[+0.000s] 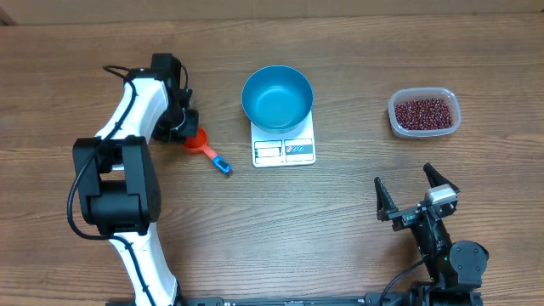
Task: Scoop item into bowl and weigh 150g on scale
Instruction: 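Lift the red scoop with the left gripper toward the teal bowl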
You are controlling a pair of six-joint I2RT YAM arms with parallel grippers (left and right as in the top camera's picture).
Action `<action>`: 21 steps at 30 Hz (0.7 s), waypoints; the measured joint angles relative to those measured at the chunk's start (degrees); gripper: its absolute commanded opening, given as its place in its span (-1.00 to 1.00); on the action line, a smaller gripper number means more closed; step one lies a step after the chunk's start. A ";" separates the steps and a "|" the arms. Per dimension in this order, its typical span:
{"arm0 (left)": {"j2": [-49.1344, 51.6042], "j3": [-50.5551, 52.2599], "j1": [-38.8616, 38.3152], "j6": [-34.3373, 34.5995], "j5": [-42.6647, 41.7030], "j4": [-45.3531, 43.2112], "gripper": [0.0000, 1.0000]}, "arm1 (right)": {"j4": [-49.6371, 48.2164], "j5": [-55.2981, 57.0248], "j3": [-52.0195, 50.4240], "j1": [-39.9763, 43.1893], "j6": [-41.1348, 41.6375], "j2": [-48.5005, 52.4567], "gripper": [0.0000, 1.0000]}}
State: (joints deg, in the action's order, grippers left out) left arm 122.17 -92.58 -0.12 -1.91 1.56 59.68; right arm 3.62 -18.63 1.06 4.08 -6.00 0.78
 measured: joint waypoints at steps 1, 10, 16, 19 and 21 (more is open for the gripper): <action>0.00 -1.11 0.00 0.00 0.00 0.85 -0.92 | -0.02 0.04 0.00 0.00 -0.02 0.00 1.00; 0.00 -14.27 0.00 0.00 0.00 9.94 -0.92 | -0.02 0.04 0.00 0.00 -0.02 0.00 1.00; 0.00 -23.85 0.00 0.00 -1.11 15.69 -0.92 | 0.00 0.02 0.00 0.00 0.00 0.00 1.00; 0.00 -28.79 0.00 -0.02 -3.04 17.75 -0.92 | 0.00 0.02 0.00 0.00 0.00 0.00 1.00; 0.00 -32.26 0.00 0.07 -4.61 19.19 -0.92 | 0.00 0.02 0.00 0.00 0.00 0.00 1.00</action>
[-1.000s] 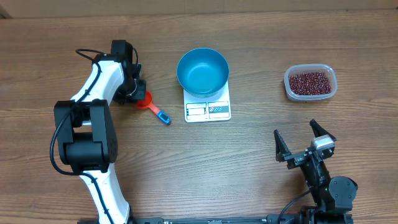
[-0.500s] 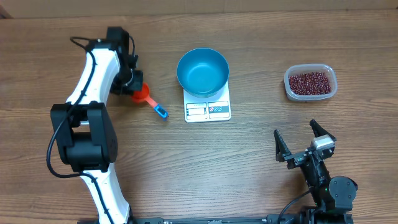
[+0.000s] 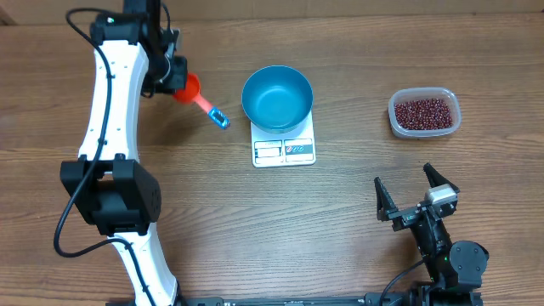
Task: Scoop item into bowl and weigh 150g on scale
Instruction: 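Lift the red scoop with the left gripper toward the teal bowl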
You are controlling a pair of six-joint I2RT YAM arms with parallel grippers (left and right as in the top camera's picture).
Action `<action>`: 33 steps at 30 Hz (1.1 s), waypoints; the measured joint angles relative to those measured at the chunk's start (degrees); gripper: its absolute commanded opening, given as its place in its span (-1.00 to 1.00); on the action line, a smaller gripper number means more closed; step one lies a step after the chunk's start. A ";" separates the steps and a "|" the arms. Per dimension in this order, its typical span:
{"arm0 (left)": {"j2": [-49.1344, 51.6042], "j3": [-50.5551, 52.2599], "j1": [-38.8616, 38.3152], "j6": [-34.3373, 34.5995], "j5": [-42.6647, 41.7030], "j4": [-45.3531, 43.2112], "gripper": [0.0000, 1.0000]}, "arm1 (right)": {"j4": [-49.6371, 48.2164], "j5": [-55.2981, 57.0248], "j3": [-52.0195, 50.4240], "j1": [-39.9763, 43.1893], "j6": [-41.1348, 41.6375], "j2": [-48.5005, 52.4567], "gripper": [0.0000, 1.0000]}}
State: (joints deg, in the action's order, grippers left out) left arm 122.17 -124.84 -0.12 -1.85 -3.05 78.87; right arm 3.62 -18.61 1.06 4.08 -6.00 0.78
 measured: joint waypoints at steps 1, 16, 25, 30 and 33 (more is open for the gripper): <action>0.00 -1.79 0.00 0.37 -0.83 0.55 -0.92 | -0.02 0.00 0.00 0.00 0.00 0.00 1.00; 0.00 -9.09 0.00 16.15 -4.04 6.86 -0.92 | 0.00 0.00 0.00 0.00 -0.02 0.00 1.00; 0.00 -9.09 0.00 16.52 -4.11 6.86 -0.91 | 0.00 0.00 0.00 0.00 -0.02 0.00 1.00; 0.00 -9.09 -0.02 16.52 -4.13 6.86 -0.92 | -0.31 0.00 0.00 0.00 0.00 0.00 1.00; 0.00 -9.09 -0.11 16.52 -4.11 6.86 -0.92 | -0.59 -0.02 0.00 0.00 1.49 0.00 1.00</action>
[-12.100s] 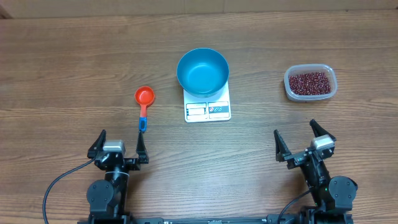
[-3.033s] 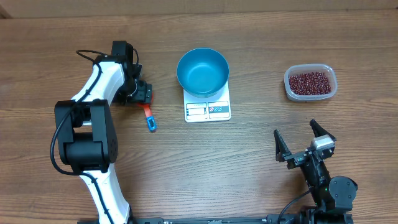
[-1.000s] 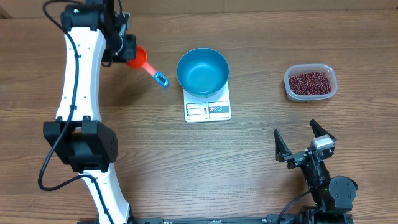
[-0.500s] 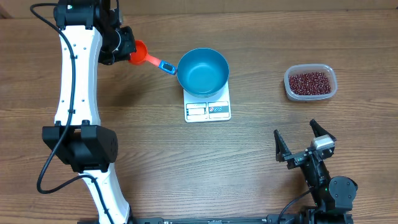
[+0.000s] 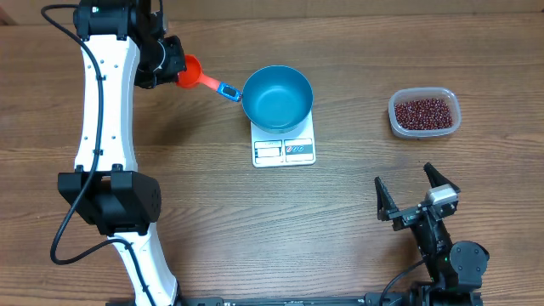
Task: Scoop item into bowl and weigh 150g on scale
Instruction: 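Lift the red scoop with the left gripper toward the teal bowl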
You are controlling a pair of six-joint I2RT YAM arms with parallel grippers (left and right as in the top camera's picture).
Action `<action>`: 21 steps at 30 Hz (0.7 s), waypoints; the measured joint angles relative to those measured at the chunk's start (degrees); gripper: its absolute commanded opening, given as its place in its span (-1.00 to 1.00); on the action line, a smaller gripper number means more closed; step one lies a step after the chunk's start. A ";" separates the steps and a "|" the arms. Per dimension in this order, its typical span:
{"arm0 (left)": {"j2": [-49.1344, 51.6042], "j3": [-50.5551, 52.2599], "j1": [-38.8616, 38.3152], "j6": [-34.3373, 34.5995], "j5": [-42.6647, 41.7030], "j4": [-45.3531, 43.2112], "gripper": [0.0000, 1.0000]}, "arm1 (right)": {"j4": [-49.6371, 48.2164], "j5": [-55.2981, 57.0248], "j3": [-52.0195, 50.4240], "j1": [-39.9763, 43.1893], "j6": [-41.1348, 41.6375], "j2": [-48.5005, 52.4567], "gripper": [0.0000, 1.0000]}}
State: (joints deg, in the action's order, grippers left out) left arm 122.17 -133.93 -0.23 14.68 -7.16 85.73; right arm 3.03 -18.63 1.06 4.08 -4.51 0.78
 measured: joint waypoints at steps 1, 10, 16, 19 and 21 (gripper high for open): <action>0.00 0.00 -0.04 0.00 -0.02 0.00 -0.92 | -0.02 0.00 0.00 0.00 0.94 0.00 1.00; 0.00 0.00 -0.61 0.02 -0.28 1.01 -0.91 | 5.35 0.02 1.64 0.00 15.37 0.02 1.00; 0.00 0.00 -1.57 0.02 -0.61 1.57 -0.92 | 17.38 1.79 12.81 0.00 18.14 0.90 1.00; 0.00 0.00 -1.68 0.02 -0.81 1.57 -0.91 | 22.16 3.02 18.51 0.00 18.49 3.89 1.00; 0.00 0.00 -1.66 0.02 -0.81 1.51 -0.92 | 24.83 3.69 22.64 0.00 18.53 7.80 1.00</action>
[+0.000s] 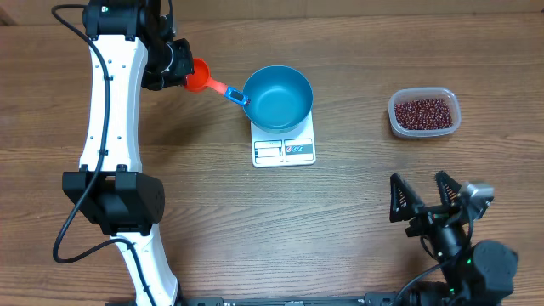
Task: Scoop item into bowl and weigh 150g on scale
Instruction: 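Lift the red scoop with the left gripper toward the teal bowl, then move the right gripper over the bowl toward the scoop handle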
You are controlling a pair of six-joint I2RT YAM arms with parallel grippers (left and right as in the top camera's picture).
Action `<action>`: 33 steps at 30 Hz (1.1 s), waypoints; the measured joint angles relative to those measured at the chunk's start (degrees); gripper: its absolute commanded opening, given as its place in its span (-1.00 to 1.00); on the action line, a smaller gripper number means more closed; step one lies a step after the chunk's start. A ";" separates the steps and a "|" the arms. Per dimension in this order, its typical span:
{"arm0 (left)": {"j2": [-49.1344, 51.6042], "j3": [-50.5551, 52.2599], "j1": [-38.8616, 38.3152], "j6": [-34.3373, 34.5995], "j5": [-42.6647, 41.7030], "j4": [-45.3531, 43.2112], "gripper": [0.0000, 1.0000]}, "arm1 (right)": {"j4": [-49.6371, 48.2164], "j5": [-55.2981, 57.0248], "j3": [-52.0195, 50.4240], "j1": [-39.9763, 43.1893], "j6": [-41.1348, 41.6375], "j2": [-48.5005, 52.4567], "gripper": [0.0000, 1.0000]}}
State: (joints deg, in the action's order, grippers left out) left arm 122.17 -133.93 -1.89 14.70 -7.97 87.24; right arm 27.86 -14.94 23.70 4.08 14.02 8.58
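A blue bowl (278, 97) stands on a small white scale (284, 150) at the table's middle back. My left gripper (184, 72) is shut on the cup of an orange scoop (200, 78), held above the table. The scoop's blue handle tip (236, 97) overlaps the bowl's left rim. A clear tub of red beans (424, 112) sits at the back right. My right gripper (431, 197) hangs open at the front right, nothing between its fingers.
The left arm's white links (115, 102) stretch from the front left up to the back left. The table's back edge (340, 12) runs just behind the bowl and tub.
My left gripper carried the scoop slightly right and forward, so the handle tip now laps the bowl's rim. The right gripper has shifted right and turned.
The left gripper was down on the orange scoop lying left of the scale. Then it held the scoop lifted at the back left. Later the scoop was nearer the bowl, handle pointing at it, and now its tip overlaps the rim. The right arm moved only at the end.
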 measured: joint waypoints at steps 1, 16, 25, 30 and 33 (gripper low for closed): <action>0.00 0.00 0.00 0.00 0.00 -0.02 -0.92 | 0.92 0.22 1.49 0.00 0.09 1.68 1.00; 0.00 0.00 0.00 0.00 -0.22 -0.22 -0.92 | 15.02 -12.20 36.50 0.02 0.74 46.31 1.00; 0.00 0.00 -0.55 0.26 -4.09 -1.20 -0.92 | -0.74 -32.96 39.69 0.00 11.80 62.07 1.00; 0.00 0.00 -3.02 2.12 -5.35 -1.84 -0.92 | -5.14 -42.14 39.69 0.00 15.61 67.82 1.00; 0.00 0.00 -5.27 3.76 -5.62 -3.04 -0.92 | -5.29 -44.59 39.69 0.00 16.46 69.22 0.99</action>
State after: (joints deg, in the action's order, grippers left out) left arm 122.17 -133.93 -7.16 18.46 -13.58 84.20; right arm 22.57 -59.53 63.40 4.08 30.48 77.80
